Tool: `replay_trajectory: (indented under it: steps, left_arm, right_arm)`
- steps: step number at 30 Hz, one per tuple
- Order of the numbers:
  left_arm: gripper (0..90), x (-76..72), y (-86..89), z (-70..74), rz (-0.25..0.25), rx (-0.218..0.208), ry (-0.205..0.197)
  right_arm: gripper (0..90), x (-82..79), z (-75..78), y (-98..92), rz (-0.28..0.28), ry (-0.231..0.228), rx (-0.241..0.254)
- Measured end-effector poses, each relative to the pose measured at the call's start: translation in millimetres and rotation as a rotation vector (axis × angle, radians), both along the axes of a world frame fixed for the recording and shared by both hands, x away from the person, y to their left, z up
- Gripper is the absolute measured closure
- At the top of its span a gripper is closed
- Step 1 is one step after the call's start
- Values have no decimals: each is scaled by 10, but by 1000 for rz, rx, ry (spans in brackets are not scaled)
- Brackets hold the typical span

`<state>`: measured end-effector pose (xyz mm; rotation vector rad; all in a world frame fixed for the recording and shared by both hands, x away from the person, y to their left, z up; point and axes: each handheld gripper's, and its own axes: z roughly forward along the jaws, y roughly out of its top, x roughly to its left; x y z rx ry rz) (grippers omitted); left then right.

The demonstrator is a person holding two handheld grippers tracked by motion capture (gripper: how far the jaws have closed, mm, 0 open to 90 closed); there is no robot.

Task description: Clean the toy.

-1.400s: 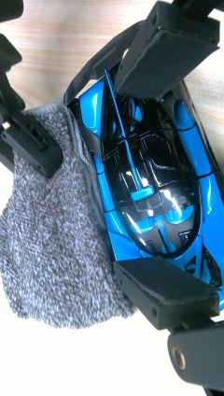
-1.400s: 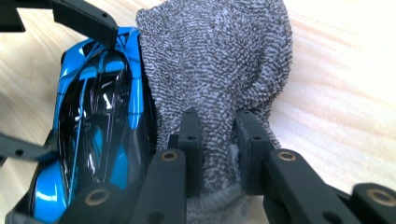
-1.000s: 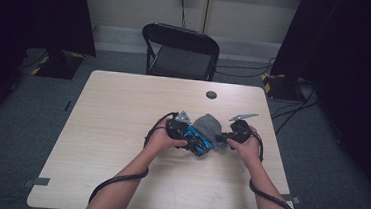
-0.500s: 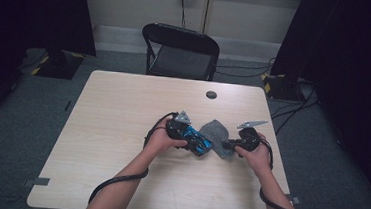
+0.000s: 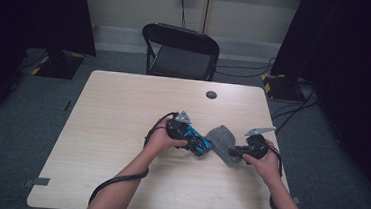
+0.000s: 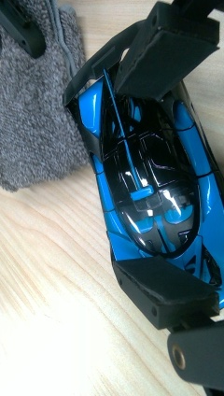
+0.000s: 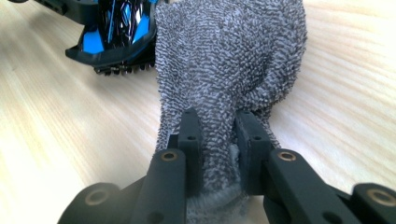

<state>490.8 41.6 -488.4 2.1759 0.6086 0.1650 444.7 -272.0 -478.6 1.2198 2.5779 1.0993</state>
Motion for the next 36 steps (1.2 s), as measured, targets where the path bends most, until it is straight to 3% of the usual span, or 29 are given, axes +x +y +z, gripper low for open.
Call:
replay_trajectory:
  steps: [20, 24, 30, 36]
  left_arm:
    - [133, -8, 9, -7, 2, -6, -6]
    - [134, -10, 12, -11, 2, -10, -8]
    - [134, -14, 13, -13, 3, -11, -10]
    - [134, -18, 21, -20, 3, -16, -14]
  right_arm:
    - [744, -274, 27, -311, 1, 5, 1]
    - [745, -313, 69, -396, -27, -13, 10]
    - [745, -210, 193, -454, -76, -38, 43]
    - [744, 28, 276, -241, -106, -66, 35]
